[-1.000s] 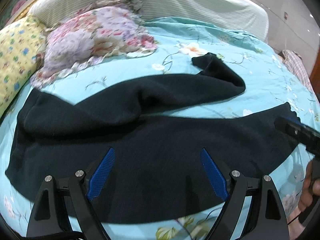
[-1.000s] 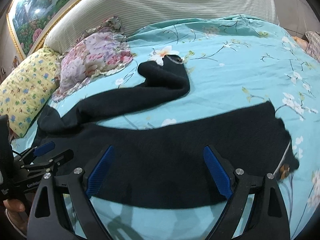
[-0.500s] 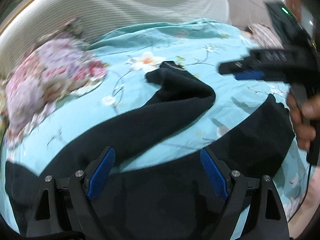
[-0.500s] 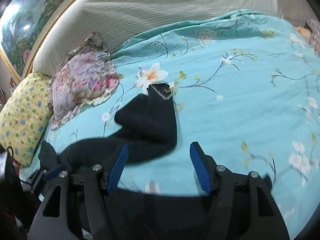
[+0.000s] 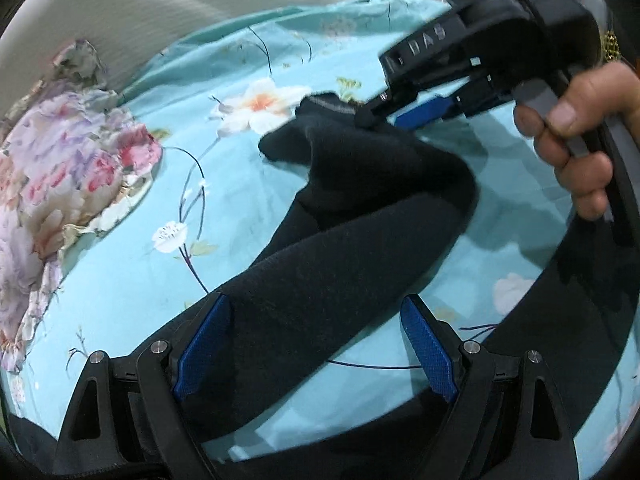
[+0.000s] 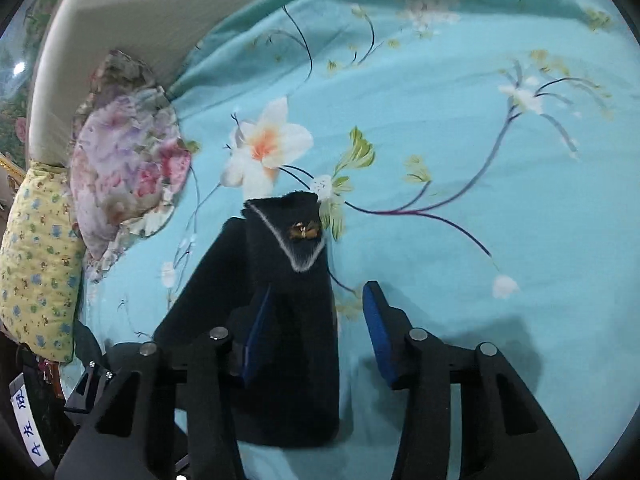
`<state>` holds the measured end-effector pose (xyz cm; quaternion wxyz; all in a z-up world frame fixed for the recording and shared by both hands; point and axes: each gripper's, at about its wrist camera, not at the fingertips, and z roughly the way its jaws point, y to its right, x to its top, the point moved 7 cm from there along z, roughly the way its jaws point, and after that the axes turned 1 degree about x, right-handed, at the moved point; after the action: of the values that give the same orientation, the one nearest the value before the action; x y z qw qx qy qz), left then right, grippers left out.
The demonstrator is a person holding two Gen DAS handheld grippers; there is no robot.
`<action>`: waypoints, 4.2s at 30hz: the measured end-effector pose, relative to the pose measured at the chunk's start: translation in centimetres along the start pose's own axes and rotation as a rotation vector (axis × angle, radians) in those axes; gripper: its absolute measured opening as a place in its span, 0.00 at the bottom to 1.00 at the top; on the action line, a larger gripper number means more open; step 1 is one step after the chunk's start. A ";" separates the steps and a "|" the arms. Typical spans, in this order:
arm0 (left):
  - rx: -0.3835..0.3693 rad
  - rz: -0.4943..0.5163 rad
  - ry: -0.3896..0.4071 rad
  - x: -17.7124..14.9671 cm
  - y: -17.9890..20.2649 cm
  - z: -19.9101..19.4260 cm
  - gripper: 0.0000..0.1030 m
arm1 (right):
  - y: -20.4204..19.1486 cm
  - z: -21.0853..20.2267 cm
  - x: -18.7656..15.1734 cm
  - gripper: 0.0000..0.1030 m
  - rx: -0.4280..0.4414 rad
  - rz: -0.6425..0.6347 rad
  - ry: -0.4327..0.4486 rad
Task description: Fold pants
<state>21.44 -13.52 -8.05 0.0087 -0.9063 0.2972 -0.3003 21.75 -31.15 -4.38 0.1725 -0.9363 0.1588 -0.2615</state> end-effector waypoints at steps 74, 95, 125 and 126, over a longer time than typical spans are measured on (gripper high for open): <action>-0.221 -0.355 0.025 -12.7 2.0 -12.4 0.56 | 3.1 -19.9 -21.1 0.40 -0.098 0.243 0.356; 0.005 -0.851 0.030 -20.3 -15.4 -15.5 0.65 | -12.3 -12.9 -21.7 0.40 0.081 -0.158 0.210; 0.150 -1.064 -0.156 -18.0 -24.9 -10.9 0.68 | -31.6 3.6 -24.2 0.40 0.197 -0.835 -0.058; 0.149 -1.071 -0.159 -18.1 -24.9 -10.7 0.68 | -31.7 3.8 -24.1 0.40 0.193 -0.839 -0.060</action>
<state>17.24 18.56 -4.16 -0.0588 -0.9477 -0.2294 -0.2138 10.75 7.29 -5.07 0.1427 -0.9064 -0.2662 -0.2953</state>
